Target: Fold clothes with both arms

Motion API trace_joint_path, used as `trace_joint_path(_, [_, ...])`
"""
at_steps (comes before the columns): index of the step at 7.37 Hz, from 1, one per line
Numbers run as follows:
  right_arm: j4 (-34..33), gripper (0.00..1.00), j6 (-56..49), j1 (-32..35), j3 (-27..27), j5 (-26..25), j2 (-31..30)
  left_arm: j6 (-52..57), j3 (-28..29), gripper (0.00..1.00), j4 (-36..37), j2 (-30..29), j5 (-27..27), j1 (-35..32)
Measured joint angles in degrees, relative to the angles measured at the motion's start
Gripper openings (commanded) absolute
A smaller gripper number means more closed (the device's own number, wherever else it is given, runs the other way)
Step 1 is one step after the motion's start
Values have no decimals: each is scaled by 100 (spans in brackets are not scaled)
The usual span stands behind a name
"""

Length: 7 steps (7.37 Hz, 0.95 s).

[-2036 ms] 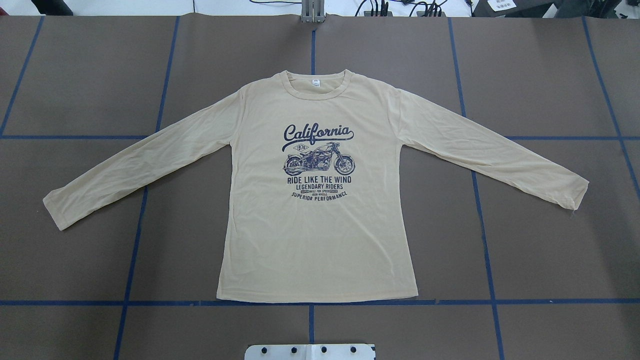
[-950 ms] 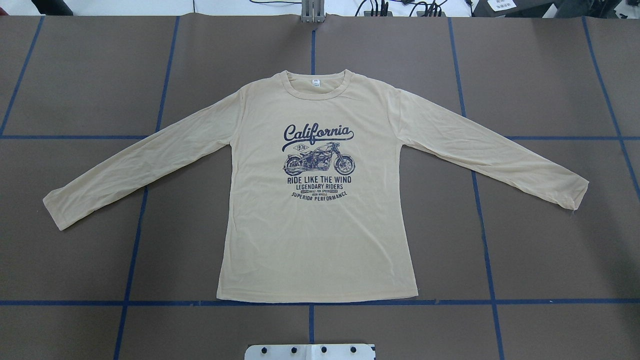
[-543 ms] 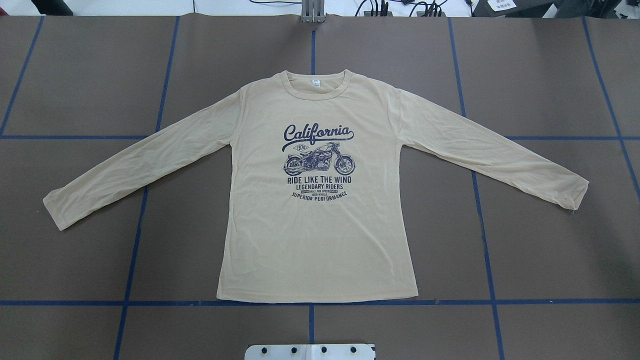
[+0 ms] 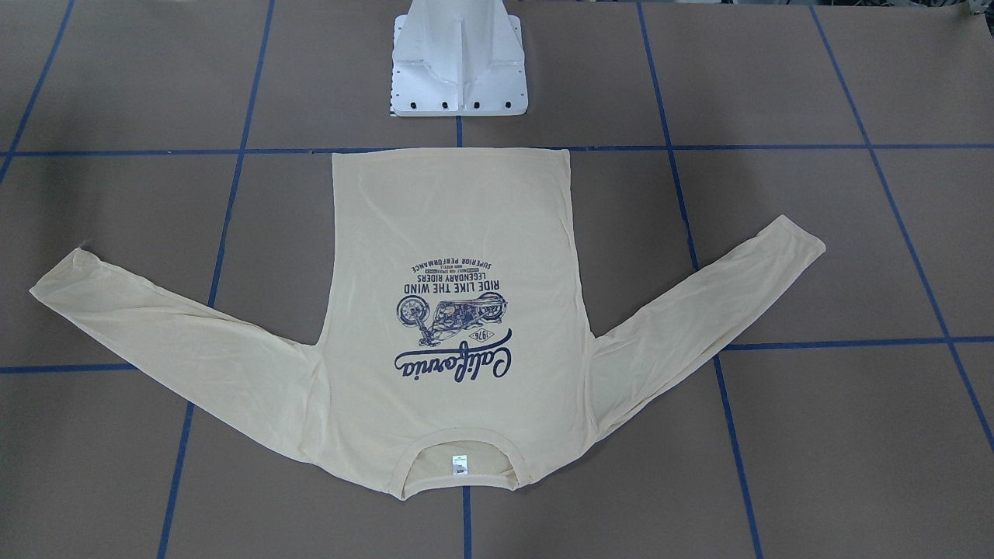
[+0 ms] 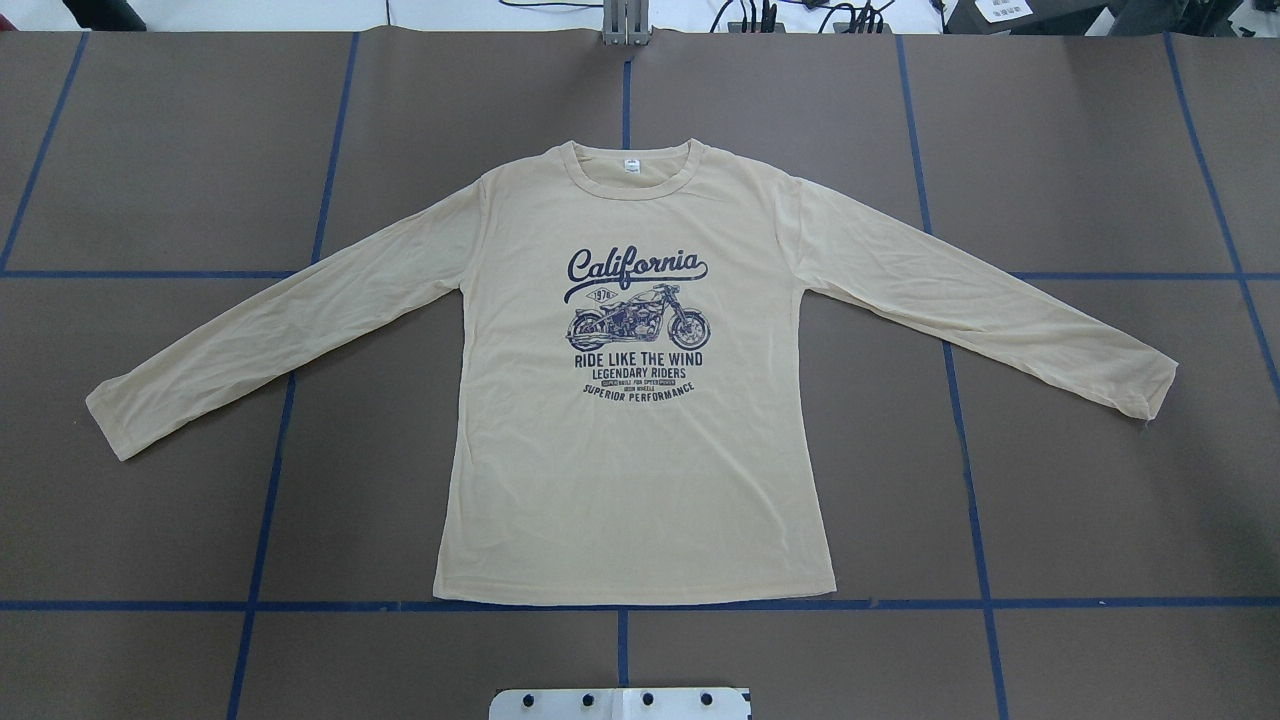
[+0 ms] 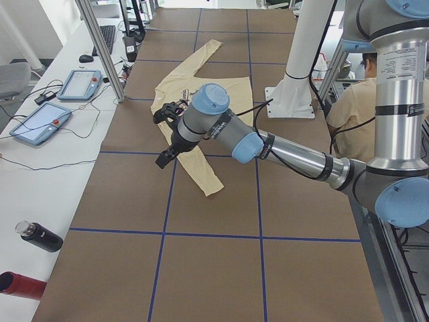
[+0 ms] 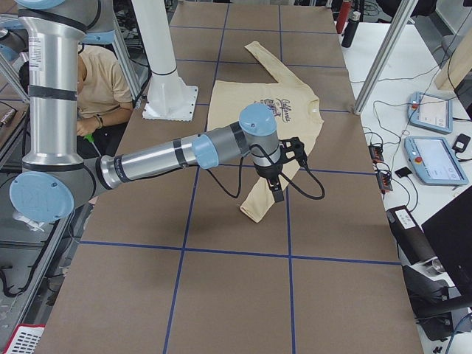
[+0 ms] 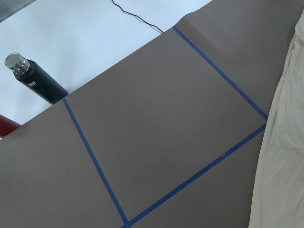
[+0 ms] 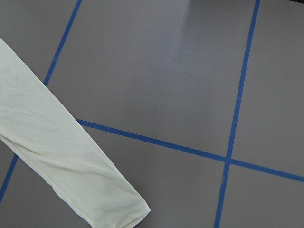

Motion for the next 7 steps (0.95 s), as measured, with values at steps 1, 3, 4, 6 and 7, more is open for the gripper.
trace_joint_path(1, [530,99,698,-266,-43,-74,-196,-18,0,100,-63,23,9,0])
trace_joint_path(3, [2175,95,2080,-762,-307,-306,-797,-28,-1,100,-97,35,18,1])
trace_joint_path(4, [2952,93,2604,-972,-568,-429,-986,-24,-1,100,-100,38,19,5])
trace_joint_path(6, [3971,85,3547,-1581,-1020,-1010,-1075,-15,-1,100,-109,38,22,8])
trace_joint_path(7, [4262,80,3827,-1881,-1226,-1333,-1018,-5,-1,100,-114,52,26,8])
